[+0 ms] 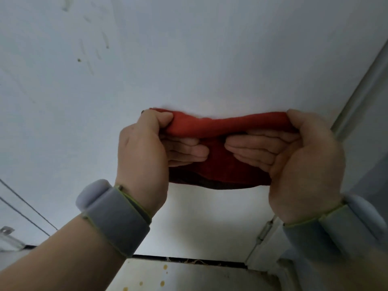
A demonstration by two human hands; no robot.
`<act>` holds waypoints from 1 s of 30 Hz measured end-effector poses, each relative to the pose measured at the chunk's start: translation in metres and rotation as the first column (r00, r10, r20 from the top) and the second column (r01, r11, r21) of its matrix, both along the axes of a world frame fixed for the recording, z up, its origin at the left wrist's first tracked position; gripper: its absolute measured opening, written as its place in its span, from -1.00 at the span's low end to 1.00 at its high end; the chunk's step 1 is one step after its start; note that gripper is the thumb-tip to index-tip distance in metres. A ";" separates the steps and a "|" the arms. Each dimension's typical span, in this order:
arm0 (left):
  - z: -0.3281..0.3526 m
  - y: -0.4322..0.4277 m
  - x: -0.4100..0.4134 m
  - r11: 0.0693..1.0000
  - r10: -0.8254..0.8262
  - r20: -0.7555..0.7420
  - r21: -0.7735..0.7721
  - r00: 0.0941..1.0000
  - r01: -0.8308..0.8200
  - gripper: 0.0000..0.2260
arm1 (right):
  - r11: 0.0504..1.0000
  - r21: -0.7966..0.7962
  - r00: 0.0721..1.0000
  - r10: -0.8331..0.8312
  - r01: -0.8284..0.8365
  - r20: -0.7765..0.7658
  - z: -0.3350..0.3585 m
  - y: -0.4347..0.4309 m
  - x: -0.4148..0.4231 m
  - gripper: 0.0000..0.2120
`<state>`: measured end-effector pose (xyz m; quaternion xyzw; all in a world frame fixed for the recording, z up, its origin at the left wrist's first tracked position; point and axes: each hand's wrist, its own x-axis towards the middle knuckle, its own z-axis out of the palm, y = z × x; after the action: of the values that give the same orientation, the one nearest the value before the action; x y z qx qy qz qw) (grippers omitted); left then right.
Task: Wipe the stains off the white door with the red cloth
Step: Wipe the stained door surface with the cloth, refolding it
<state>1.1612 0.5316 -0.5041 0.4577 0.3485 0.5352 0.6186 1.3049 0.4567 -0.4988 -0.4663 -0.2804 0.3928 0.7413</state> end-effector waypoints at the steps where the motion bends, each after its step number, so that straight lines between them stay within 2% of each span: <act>1: -0.003 0.000 0.001 1.000 0.000 -0.001 0.005 1.000 0.000 -0.50 | 1.000 0.008 1.000 -0.006 0.006 0.003 -0.004 0.002 0.000 -0.44; 13: -0.017 -0.003 0.003 1.000 0.005 -0.015 -0.014 1.000 -0.005 -0.51 | 1.000 0.020 0.997 0.012 -0.011 -0.077 -0.019 0.005 -0.004 -0.48; 22: -0.013 -0.007 0.002 1.000 -0.003 -0.075 -0.013 0.997 0.002 -0.51 | 0.999 -0.029 0.999 0.026 -0.027 -0.042 -0.015 0.002 -0.003 -0.46; 25: 0.001 -0.009 0.002 1.000 -0.011 -0.101 -0.008 0.995 0.010 -0.50 | 0.998 -0.047 0.999 0.044 -0.045 -0.015 -0.003 0.001 -0.004 -0.44; 30: 0.052 0.002 -0.002 0.999 -0.013 -0.098 0.032 0.995 0.017 -0.53 | 0.996 0.050 0.997 0.077 -0.077 -0.001 0.047 -0.002 0.002 -0.43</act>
<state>1.1589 0.5339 -0.4521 0.4962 0.3660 0.5131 0.5971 1.3072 0.4546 -0.4522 -0.4361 -0.3068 0.4148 0.7373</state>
